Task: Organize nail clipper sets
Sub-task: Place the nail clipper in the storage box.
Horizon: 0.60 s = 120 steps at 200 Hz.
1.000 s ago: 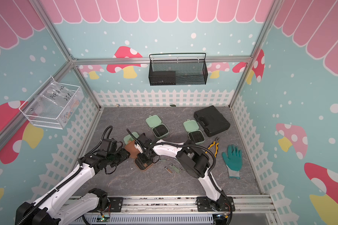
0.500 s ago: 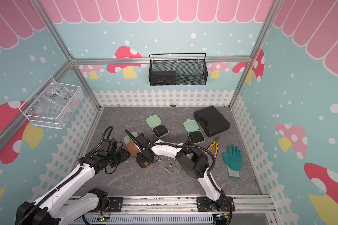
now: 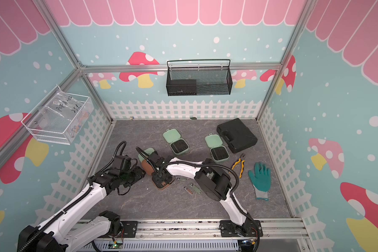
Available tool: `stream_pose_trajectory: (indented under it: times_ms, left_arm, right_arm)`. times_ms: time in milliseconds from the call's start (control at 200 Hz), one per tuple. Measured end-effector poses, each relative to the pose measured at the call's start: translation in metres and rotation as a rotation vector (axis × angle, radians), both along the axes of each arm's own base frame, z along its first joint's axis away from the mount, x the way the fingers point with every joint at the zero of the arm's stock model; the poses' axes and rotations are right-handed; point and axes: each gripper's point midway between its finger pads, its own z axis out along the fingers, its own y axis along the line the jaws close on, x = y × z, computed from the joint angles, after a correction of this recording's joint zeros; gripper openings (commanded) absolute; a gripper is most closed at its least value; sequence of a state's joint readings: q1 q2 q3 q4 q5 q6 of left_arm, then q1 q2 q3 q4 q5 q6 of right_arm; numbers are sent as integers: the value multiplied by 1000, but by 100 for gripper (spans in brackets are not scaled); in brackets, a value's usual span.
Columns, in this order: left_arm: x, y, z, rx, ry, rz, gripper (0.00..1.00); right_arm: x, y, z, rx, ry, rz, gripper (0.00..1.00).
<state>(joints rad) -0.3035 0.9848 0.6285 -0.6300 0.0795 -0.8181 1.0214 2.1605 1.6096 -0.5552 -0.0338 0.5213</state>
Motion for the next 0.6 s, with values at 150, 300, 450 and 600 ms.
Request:
stream_pose_trajectory:
  times_ms: [150,300,450,600]
  left_arm:
    - [-1,0,-1,1,3,0,54]
    - [-3,1,-5,3,11,0,54]
    - [-3,1,-5,2,11,0,54]
    - [-3,0,-5,0,12,-2,54]
  right_arm:
    - [5,5,-2,-3,-24,-18,0]
    - [6,7,-7,-24,-48,-31,0]
    - [8,10,-11,-38,-81,-47,0]
    - [8,11,-11,-67,-124,-57,0]
